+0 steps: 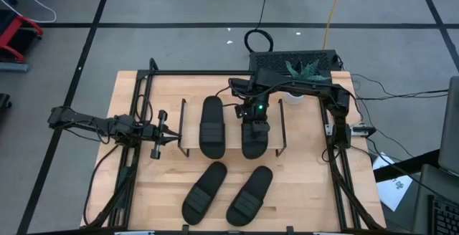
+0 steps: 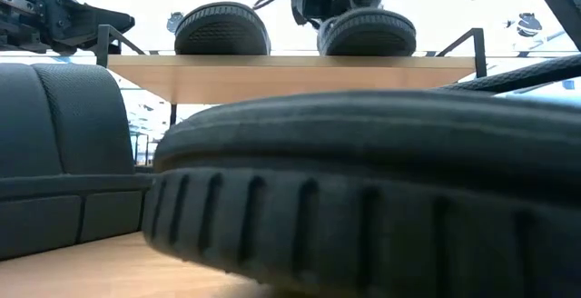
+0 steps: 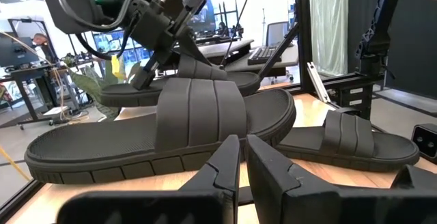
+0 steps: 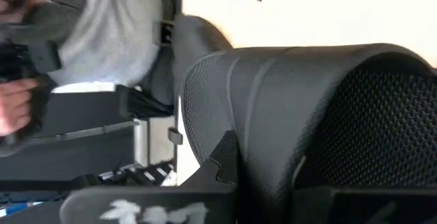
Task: Pick and place slides into the shelf
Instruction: Put the top black slide on the shelf
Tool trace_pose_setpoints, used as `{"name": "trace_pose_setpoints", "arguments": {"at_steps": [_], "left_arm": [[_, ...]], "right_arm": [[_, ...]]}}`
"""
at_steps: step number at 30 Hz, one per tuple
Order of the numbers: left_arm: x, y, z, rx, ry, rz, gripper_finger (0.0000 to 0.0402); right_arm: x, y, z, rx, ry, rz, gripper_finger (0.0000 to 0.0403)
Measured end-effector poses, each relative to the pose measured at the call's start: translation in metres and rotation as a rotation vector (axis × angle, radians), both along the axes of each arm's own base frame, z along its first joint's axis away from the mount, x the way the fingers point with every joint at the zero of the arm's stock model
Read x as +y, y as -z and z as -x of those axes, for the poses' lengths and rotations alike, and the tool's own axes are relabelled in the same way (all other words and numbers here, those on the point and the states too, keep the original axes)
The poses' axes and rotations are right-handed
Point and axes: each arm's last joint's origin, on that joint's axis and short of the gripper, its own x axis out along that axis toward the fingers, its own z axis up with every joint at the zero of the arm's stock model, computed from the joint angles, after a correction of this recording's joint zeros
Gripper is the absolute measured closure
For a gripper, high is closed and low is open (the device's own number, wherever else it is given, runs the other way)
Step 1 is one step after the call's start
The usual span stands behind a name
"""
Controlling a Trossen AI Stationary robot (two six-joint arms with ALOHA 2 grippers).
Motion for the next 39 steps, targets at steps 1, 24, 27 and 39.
{"name": "trace_pose_setpoints", "arguments": {"at_steps": [1, 24, 27, 39], "left_arm": [[0.000, 0.000, 0.000, 0.000, 0.000, 0.000, 0.0369], [0.000, 0.001, 0.000, 0.006, 0.000, 0.001, 0.0369], [0.000, 0.001, 0.000, 0.014, 0.000, 0.000, 0.0369], [0.000, 0.002, 0.000, 0.020, 0.000, 0.000, 0.0369]], "right_arm": [[0.000, 0.001, -0.001, -0.011, 0.000, -0.009, 0.0402], [-0.003, 0.016, 0.004, -0.064, 0.052, -0.014, 0.0286], [-0.006, 0.009, 0.006, -0.079, 0.080, 0.057, 0.0256], [-0.006, 0.004, 0.007, -0.095, 0.094, 0.085, 0.0162]]}}
